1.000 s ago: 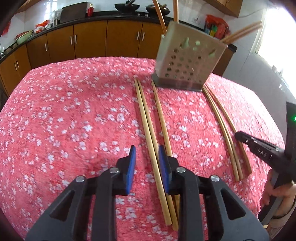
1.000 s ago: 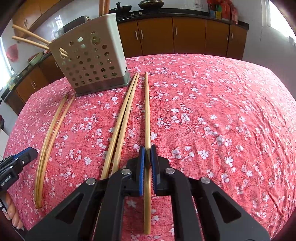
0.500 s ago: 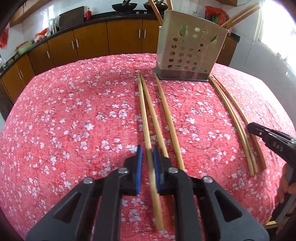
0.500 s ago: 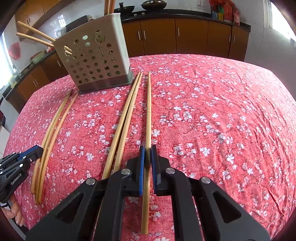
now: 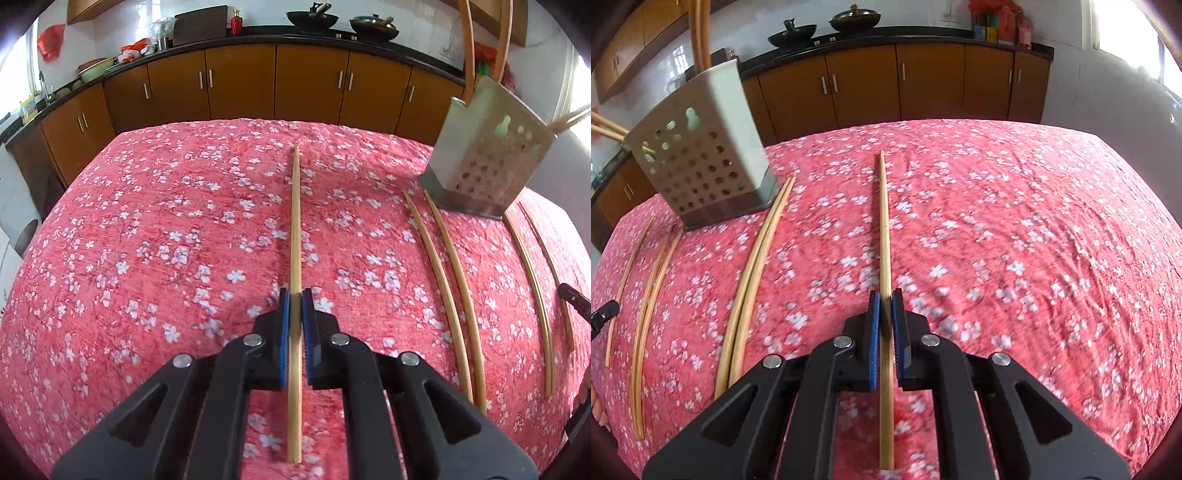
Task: Organize utensils
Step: 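Hold the grasped chopsticks in both tools against the cloth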
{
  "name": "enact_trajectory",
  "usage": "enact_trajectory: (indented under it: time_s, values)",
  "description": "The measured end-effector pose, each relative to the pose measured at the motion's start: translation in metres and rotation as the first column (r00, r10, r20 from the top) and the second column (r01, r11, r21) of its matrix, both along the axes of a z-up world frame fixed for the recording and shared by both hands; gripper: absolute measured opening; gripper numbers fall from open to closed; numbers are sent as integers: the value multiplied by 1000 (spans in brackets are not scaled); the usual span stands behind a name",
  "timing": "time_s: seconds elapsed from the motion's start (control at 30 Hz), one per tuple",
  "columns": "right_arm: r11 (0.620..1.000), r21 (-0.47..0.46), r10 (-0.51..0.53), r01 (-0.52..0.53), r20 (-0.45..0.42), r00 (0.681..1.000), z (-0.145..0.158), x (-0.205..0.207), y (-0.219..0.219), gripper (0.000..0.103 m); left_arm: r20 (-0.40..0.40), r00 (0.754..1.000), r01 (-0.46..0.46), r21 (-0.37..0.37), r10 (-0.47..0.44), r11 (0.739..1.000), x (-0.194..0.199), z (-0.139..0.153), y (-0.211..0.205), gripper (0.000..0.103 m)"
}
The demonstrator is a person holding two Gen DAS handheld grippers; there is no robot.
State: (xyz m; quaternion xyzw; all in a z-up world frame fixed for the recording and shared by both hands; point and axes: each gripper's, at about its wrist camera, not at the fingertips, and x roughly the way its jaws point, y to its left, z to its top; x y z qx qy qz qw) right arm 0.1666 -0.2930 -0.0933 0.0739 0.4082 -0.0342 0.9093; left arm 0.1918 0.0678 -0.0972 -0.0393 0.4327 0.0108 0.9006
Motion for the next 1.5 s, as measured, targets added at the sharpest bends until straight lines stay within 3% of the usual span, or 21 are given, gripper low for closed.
enact_trajectory:
  time_s: [0.4,1.5]
  values:
    - [1000,-13,2,-2,-1,1000,0,0,2,8,3,1000,-4,-30,4,1000,-4,3,9,10]
    - [1000,7,1,-1,-1,1000,1,1,0,8,-1,1000,-6,-24,6,1000,-1,3,5,10]
